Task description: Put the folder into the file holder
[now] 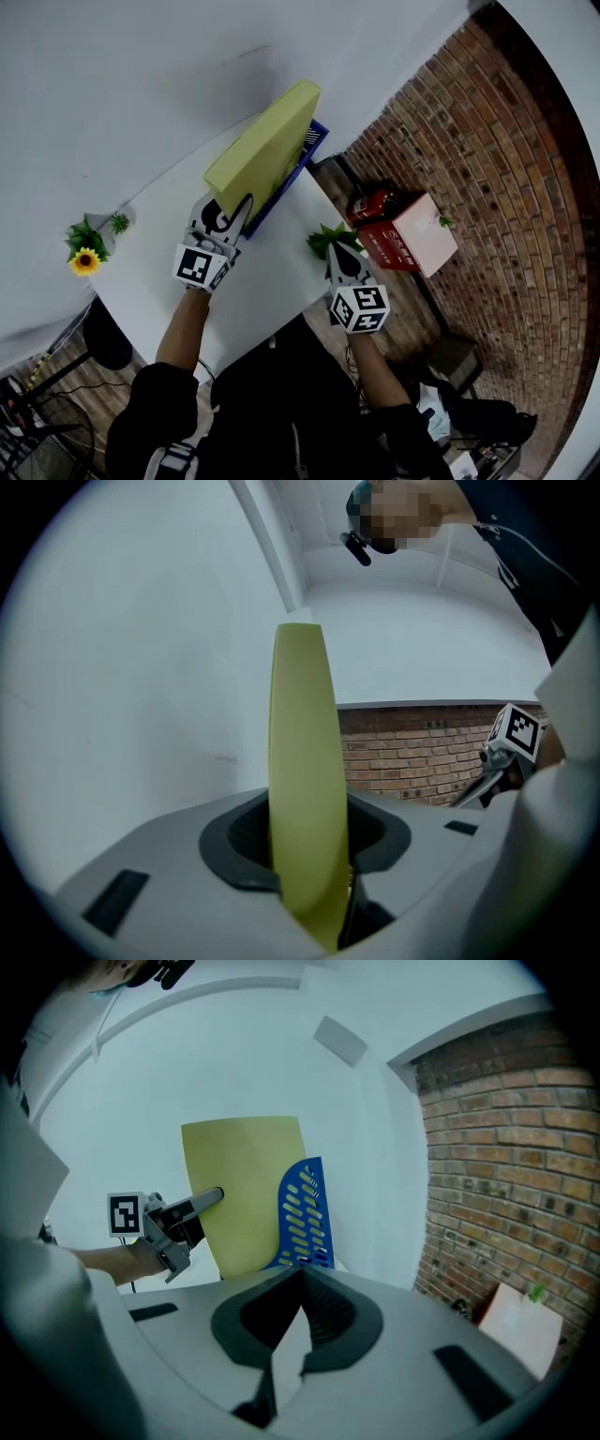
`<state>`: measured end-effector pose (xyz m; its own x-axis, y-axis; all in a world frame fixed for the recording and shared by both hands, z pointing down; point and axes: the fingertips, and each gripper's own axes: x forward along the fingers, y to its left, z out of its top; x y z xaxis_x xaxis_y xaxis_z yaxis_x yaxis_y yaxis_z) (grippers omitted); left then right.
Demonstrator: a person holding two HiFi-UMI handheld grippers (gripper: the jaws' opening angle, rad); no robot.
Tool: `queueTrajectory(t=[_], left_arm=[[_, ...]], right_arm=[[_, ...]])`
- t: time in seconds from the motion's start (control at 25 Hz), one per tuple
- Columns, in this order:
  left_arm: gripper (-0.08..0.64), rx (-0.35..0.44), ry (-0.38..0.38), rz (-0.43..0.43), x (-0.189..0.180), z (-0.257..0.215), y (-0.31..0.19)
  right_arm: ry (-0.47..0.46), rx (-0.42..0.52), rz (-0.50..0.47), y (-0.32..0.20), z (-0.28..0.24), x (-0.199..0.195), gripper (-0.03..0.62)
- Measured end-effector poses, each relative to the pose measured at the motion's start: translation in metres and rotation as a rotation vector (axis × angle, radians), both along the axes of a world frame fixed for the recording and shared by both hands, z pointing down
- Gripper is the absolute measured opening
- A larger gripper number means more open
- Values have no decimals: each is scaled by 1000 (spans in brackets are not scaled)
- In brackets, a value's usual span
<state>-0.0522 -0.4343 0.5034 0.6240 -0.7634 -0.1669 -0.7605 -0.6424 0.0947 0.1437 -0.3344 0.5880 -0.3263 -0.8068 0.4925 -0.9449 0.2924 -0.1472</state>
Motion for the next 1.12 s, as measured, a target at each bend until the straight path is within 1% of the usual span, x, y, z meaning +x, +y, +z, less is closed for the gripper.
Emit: queueTrajectory(t=[0.28,0.48,0.68,0.92,1.12], left_arm=[[178,-19,-5,-15,3,12,3],[183,-27,-3,-33,7,19,7],[186,-44,-20,-42,11,29,9],[190,-80,-45,-10,15,45,12],[195,-115,-84,7,18,58,16]], right_arm=[[-3,-11,9,4,5,6,8],[-22,-13,21,5,6,8,8],[-30,-13,19,7,8,5,8],[-42,-23,29,14,11,8,8],[-52,-23,36,18,12,9,8]])
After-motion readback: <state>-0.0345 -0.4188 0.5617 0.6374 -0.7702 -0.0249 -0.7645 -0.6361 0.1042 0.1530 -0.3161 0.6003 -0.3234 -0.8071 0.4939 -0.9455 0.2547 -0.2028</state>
